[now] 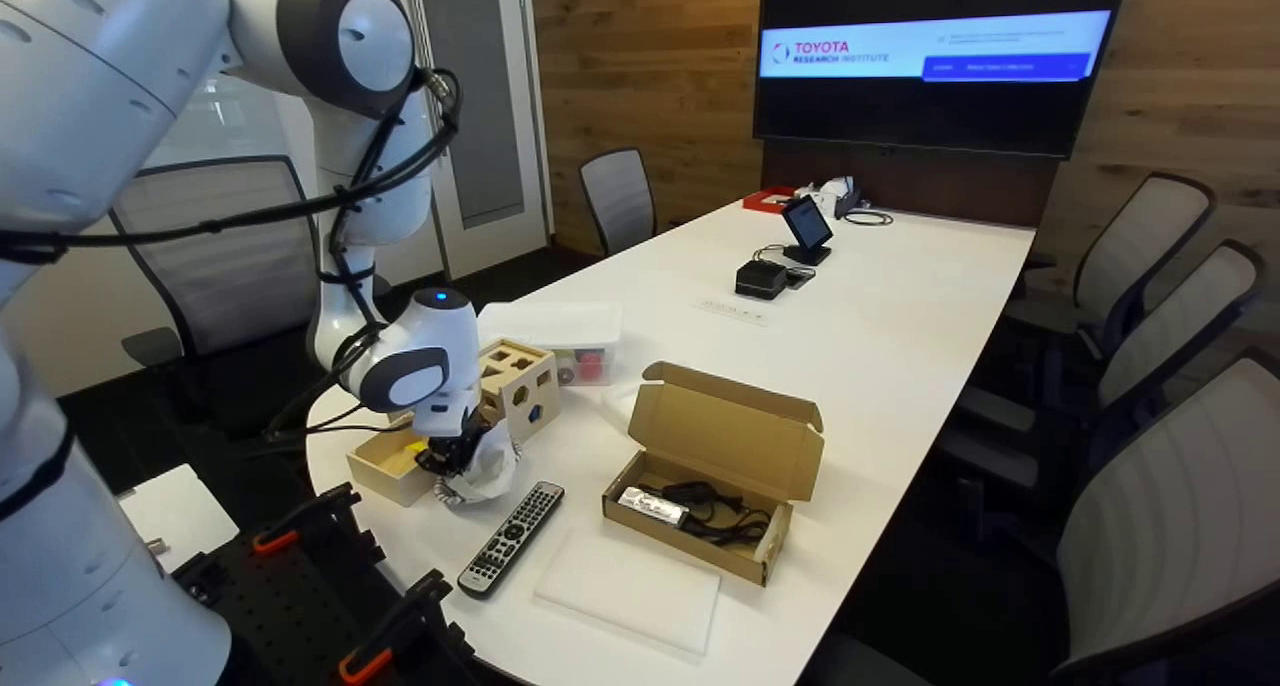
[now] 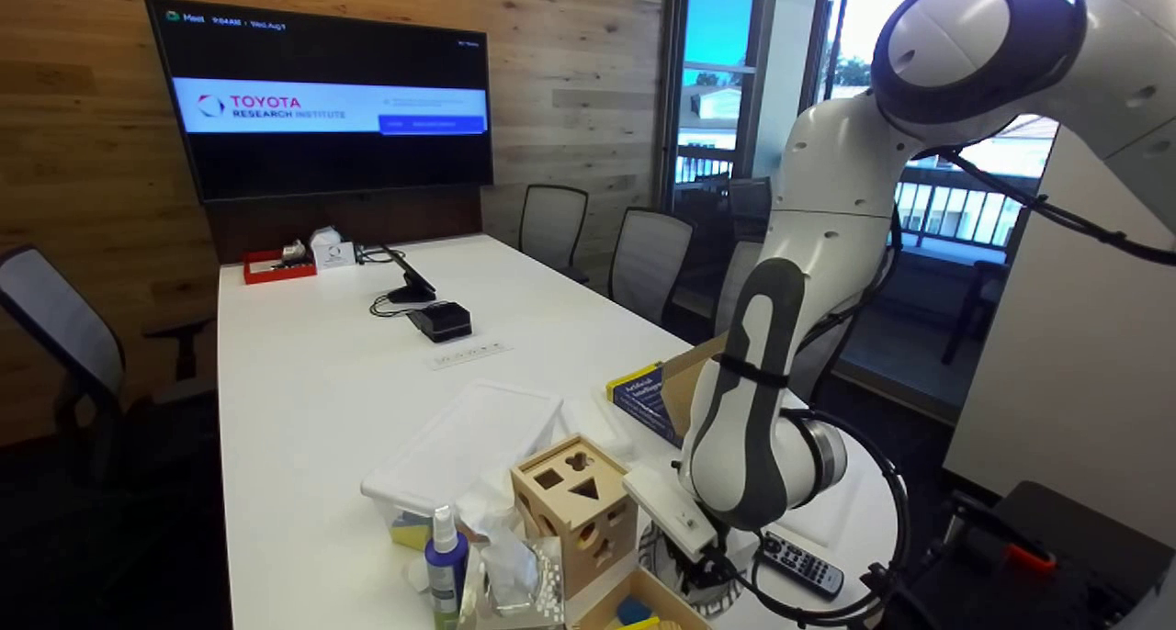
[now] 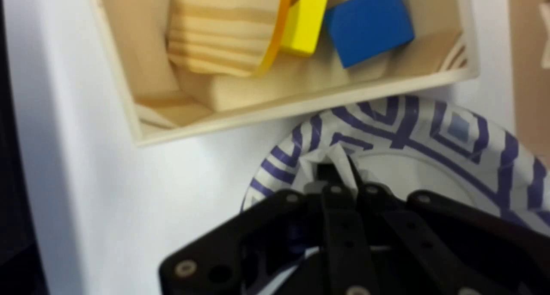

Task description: Wipe the bowl with the tissue

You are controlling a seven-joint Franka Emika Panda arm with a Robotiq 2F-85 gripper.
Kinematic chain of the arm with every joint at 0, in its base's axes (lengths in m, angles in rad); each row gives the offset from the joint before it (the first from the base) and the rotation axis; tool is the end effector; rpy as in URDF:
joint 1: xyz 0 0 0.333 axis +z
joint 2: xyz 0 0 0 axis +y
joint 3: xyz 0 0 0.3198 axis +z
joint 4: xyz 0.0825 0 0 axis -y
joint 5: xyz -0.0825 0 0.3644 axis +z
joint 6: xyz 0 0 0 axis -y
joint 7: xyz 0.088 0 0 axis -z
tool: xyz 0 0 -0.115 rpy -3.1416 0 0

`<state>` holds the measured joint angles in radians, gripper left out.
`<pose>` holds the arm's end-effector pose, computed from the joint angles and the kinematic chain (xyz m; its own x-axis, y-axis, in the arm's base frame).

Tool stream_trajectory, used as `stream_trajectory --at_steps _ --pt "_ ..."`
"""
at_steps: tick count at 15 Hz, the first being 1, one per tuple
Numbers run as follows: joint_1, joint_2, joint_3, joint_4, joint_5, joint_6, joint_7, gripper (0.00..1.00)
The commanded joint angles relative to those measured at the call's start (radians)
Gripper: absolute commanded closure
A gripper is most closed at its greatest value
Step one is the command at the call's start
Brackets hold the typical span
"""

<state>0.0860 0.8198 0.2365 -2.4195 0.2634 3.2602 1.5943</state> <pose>0.4078 0.1334 0.0136 -0.0396 -0.9888 -0.1437 -0.9992 0.0385 0.0104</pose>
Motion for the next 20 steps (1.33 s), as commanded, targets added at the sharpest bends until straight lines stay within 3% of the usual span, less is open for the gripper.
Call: stream_trajectory --at_steps 1,5,11,15,20 --pt "0.031 -0.077 -0.034 -0.067 0.096 -0.118 0.007 1.00" --pt "0.178 -0.146 -0.191 -0.074 0.144 -0.301 0.064 1.00" --pt "0.366 -0.197 -0.415 -0.024 -0.018 -0.550 0.232 1.00" --pt "0.389 -0.174 -0.438 0.043 -0.148 -0.611 0.332 1.00" --pt "0.384 -0.130 -0.429 0.108 -0.242 -0.569 0.387 1.00"
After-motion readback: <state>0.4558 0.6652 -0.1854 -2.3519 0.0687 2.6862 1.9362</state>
